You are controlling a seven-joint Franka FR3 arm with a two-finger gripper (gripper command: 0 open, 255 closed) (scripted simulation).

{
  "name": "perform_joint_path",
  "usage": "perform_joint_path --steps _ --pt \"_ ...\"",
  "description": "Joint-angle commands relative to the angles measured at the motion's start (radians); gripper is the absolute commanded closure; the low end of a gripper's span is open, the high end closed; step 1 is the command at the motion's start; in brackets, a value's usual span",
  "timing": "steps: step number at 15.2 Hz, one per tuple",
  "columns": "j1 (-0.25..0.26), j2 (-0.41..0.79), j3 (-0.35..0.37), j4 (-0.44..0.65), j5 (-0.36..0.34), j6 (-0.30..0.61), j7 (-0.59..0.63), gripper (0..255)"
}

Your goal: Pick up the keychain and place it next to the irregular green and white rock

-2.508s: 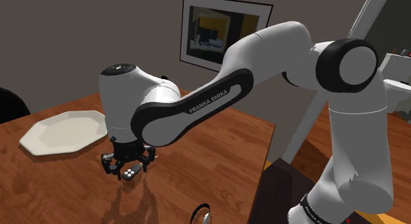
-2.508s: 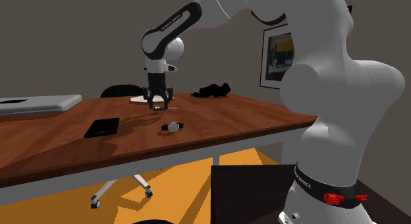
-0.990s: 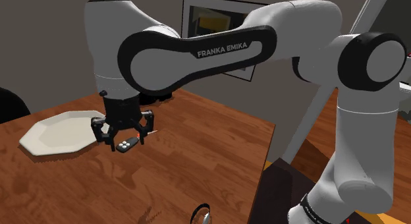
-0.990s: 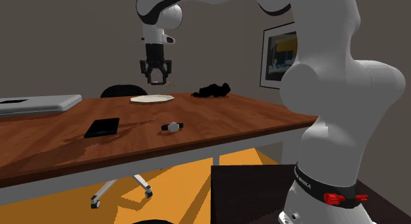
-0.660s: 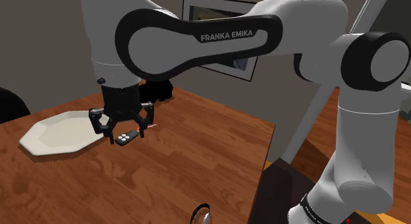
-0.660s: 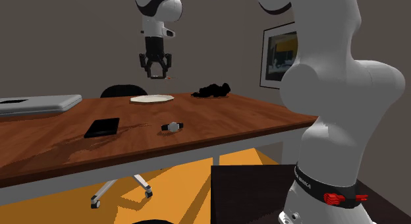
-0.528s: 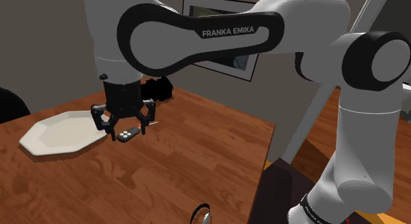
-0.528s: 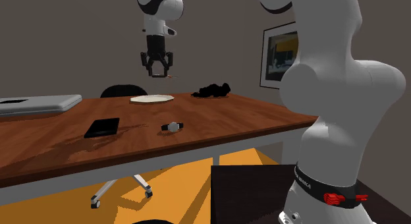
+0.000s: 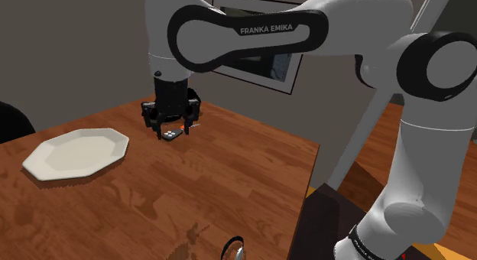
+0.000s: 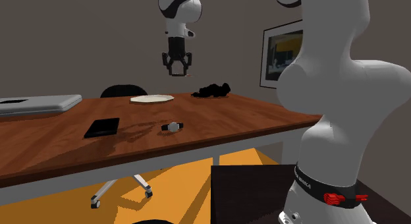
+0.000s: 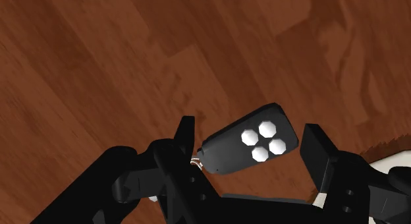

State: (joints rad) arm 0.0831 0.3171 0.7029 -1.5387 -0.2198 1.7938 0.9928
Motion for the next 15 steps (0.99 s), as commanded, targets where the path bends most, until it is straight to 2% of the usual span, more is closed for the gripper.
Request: perform_joint_path --steps 1,8,15 --pt "-0.037 -0.014 -0.010 -0.017 0.012 0.008 -0.047 255" --pt "-0.141 -0.013 -0.055 -0.005 0.025 0.008 -0.199 255" --pt "-0.219 0.041 -0.105 0.075 0.011 -0.016 -0.336 255"
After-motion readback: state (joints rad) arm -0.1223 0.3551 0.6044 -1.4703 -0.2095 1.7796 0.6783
